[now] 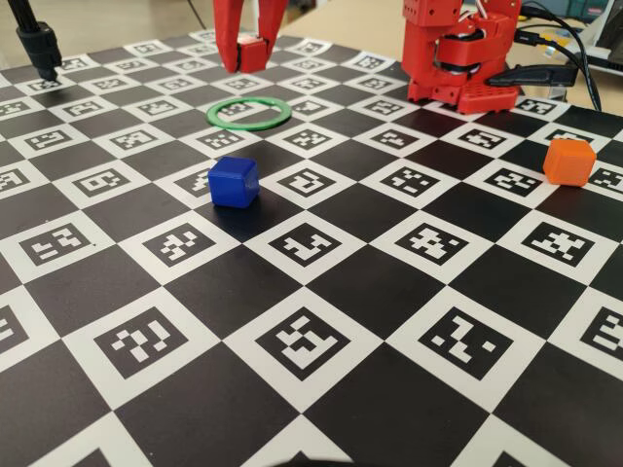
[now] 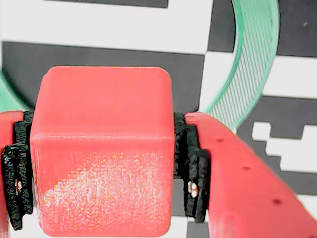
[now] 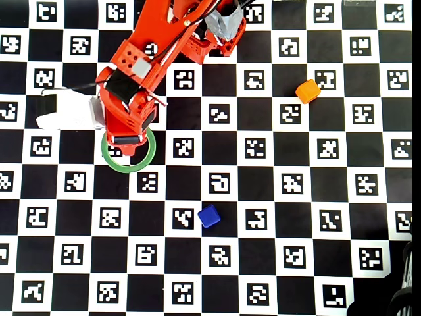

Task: Grab the red cube then put it in the green circle then put the blue cube on top and finally the orange cube on top

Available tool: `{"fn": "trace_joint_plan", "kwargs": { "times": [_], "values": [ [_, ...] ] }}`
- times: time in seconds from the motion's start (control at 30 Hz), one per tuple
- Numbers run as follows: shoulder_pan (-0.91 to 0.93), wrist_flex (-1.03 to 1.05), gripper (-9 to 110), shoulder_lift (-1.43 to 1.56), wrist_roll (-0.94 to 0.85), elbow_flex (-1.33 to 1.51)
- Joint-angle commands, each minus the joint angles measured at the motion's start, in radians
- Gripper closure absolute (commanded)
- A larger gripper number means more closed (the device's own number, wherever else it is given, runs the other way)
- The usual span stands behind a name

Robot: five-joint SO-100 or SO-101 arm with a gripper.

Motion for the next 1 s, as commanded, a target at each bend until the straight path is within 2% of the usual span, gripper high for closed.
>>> {"fn": "trace_joint_plan", "kwargs": {
  "times": [0.0,0.37,0.97],
  "values": [
    [0.014,-0.043,95,0.012,-0.011,-0.002],
    [0.003,-0.164,95,0.008,0.012,0.094],
    [0.0,-0.233,95,-0.008,0.021,0.132]
  ]
}}
